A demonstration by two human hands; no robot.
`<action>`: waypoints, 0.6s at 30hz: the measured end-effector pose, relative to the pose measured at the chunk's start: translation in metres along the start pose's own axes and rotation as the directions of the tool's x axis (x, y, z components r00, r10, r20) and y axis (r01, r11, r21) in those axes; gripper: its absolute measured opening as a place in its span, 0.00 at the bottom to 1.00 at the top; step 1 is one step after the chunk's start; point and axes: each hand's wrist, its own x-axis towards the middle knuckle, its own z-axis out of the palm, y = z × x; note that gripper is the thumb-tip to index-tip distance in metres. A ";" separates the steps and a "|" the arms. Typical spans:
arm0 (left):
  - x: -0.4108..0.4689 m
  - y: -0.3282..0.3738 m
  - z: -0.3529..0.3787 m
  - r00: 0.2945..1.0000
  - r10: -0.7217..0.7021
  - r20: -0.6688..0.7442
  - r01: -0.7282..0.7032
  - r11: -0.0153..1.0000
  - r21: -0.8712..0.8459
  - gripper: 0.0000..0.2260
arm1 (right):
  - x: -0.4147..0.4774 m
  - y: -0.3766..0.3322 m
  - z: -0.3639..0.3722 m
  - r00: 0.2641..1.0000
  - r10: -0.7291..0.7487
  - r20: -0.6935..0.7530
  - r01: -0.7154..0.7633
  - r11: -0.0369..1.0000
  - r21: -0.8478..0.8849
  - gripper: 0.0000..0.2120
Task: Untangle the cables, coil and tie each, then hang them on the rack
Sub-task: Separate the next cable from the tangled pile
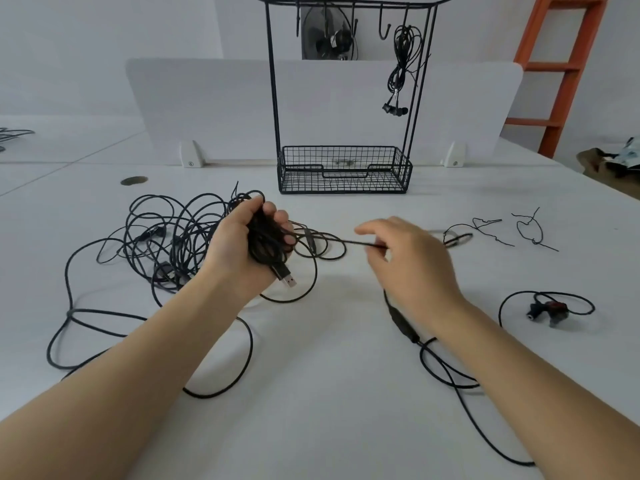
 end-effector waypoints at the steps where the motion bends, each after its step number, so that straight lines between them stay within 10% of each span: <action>1: 0.000 0.001 0.000 1.000 0.012 0.009 -0.012 1.000 0.019 0.15 | 0.003 0.005 -0.002 0.997 0.043 -0.062 -0.044 0.999 -0.014 0.13; 8: -0.006 0.006 0.002 0.999 0.049 0.014 -0.049 0.999 0.022 0.16 | 0.007 0.016 -0.007 0.978 0.079 -0.196 -0.078 0.997 0.013 0.12; 14: -0.006 0.016 0.003 0.996 0.007 0.087 0.002 0.995 -0.103 0.12 | 0.012 0.010 -0.012 0.916 0.380 0.131 -0.377 0.698 0.609 0.09; 18: -0.006 0.012 0.003 0.995 0.010 0.098 -0.034 0.967 0.251 0.14 | 0.012 0.013 -0.014 0.946 0.306 -0.106 -0.230 0.864 0.448 0.04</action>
